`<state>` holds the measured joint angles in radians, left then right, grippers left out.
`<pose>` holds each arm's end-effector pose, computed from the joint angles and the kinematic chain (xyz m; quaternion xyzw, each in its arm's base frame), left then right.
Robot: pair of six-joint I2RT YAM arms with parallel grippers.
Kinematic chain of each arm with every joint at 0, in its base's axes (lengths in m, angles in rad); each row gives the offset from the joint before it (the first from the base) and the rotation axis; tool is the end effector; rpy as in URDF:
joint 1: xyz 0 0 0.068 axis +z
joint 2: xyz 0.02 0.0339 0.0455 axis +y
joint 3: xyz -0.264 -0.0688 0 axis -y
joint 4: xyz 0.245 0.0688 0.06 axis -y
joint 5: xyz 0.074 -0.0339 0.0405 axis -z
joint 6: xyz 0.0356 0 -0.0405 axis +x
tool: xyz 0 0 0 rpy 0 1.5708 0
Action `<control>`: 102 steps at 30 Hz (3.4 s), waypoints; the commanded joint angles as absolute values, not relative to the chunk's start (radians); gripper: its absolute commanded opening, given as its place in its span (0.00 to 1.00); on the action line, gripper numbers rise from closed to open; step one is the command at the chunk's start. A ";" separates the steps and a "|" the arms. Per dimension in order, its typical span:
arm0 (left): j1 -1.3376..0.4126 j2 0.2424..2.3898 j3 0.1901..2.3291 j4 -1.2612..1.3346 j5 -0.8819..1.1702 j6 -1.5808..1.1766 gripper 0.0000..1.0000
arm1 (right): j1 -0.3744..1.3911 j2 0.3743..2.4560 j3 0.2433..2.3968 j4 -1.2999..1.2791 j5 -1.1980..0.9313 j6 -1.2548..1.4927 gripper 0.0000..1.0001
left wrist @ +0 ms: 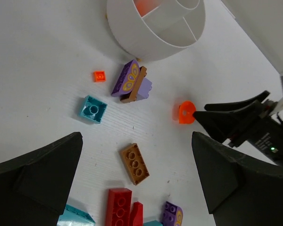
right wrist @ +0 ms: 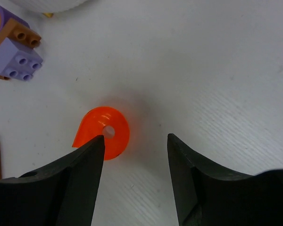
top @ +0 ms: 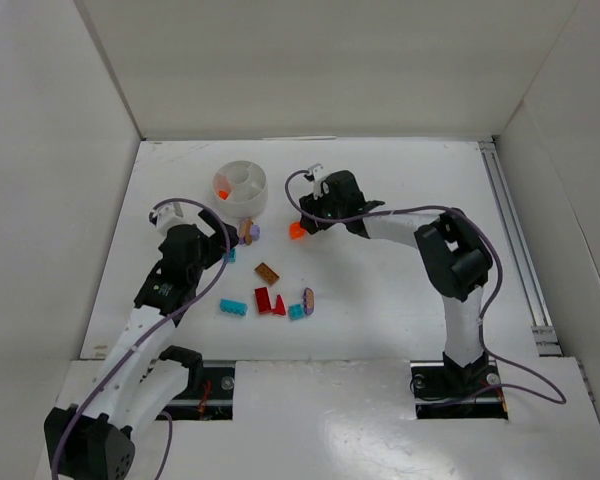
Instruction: Sort the legos into containers by color
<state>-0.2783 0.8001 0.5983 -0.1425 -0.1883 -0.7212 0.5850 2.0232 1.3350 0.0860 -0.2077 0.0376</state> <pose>0.1852 -0.0460 0.2758 -0.2316 0.7824 -0.2071 0.5397 0.3731 0.2560 0.1800 -0.2844 0.8344 0.2292 0.4127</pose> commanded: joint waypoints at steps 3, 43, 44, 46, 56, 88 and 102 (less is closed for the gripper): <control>-0.279 0.735 0.577 -0.190 -0.221 -0.813 1.00 | 0.606 2.068 1.405 0.158 -0.264 0.152 0.61; -0.299 0.850 0.522 0.178 0.325 -0.560 0.90 | 0.604 1.886 1.166 0.383 -0.523 0.058 0.00; -0.316 0.868 0.522 0.189 0.339 -0.543 0.88 | 0.604 1.834 1.128 0.383 -0.546 0.026 0.00; -0.351 0.882 0.522 0.210 0.339 -0.522 0.85 | 0.604 1.786 1.089 0.383 -0.599 0.015 0.00; -0.564 1.014 0.613 0.245 0.227 -0.436 0.58 | 0.623 1.600 0.960 0.383 -0.672 0.006 0.00; -0.611 1.035 0.736 0.120 -0.059 -0.483 0.00 | 0.635 1.496 0.962 0.339 -0.658 -0.021 0.20; -0.398 1.238 1.021 -0.127 -0.537 -0.526 0.00 | 0.420 1.309 0.948 0.172 -0.583 -0.118 1.00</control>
